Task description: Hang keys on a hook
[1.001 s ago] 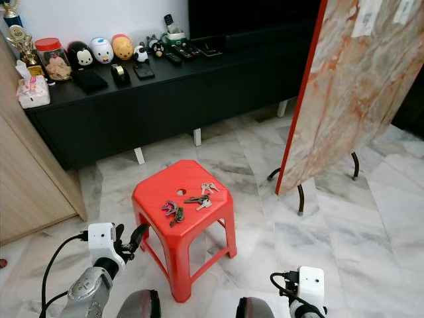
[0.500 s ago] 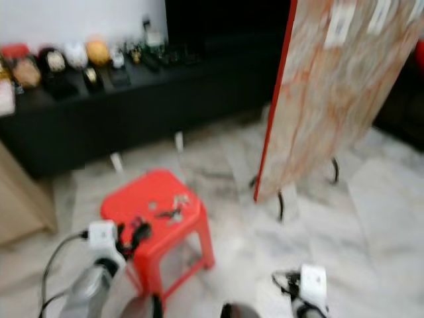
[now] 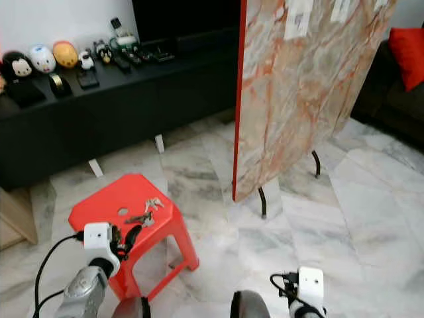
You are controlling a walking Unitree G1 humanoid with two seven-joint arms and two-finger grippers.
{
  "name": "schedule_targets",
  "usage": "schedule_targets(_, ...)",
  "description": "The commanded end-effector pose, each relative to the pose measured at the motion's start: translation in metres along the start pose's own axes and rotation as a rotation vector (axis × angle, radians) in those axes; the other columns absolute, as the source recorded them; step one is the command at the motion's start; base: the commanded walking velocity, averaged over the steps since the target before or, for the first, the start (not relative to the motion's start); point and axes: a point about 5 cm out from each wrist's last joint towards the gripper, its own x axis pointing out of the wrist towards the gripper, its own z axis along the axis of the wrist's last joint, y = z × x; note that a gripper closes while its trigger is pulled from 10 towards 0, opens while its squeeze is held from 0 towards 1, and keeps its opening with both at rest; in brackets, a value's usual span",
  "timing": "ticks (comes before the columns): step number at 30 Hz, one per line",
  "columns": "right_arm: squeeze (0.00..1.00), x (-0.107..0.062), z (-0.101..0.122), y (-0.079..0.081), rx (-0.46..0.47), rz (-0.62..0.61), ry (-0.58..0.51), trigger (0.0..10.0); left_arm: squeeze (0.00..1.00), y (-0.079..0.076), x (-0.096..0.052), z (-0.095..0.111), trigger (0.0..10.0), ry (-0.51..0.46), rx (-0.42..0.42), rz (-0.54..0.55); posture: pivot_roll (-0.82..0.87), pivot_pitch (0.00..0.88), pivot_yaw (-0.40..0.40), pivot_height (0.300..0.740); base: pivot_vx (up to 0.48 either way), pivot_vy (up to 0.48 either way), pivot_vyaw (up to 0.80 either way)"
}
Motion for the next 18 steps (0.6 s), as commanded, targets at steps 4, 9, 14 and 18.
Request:
schedule_targets(4, 0.00, -0.0019, -0.0054, 0.0000, 0.008, 0.003, 0.024, 10.0, 0.00, 0.0058, 0.0055, 0.0056, 10.0, -0.007, 0.004, 0.057, -0.04, 0.000, -0.045, 0.620, 0.000, 0.000, 0.00)
schedule_targets(9, 0.00, -0.0023, -0.0045, 0.0005, -0.016, 0.024, 0.013, 10.0, 0.00, 0.0072, 0.0073, 0.0063, 10.0, -0.006, 0.007, 0.078, -0.04, 0.000, -0.046, 0.620, 0.000, 0.000, 0.29)
schedule_targets(14, 0.00, -0.0025, -0.0049, 0.0018, -0.007, 0.029, 0.010, 10.0, 0.00, 0.0072, 0.0077, 0.0068, 10.0, -0.008, 0.011, 0.081, -0.04, 0.000, -0.046, 0.620, 0.000, 0.000, 0.80)
schedule_targets(18, 0.00, -0.0023, -0.0051, 0.0043, -0.003, 0.034, 0.008, 10.0, 0.00, 0.0064, 0.0082, 0.0062, 10.0, -0.007, 0.004, 0.073, -0.04, 0.000, -0.044, 0.620, 0.000, 0.000, 0.80)
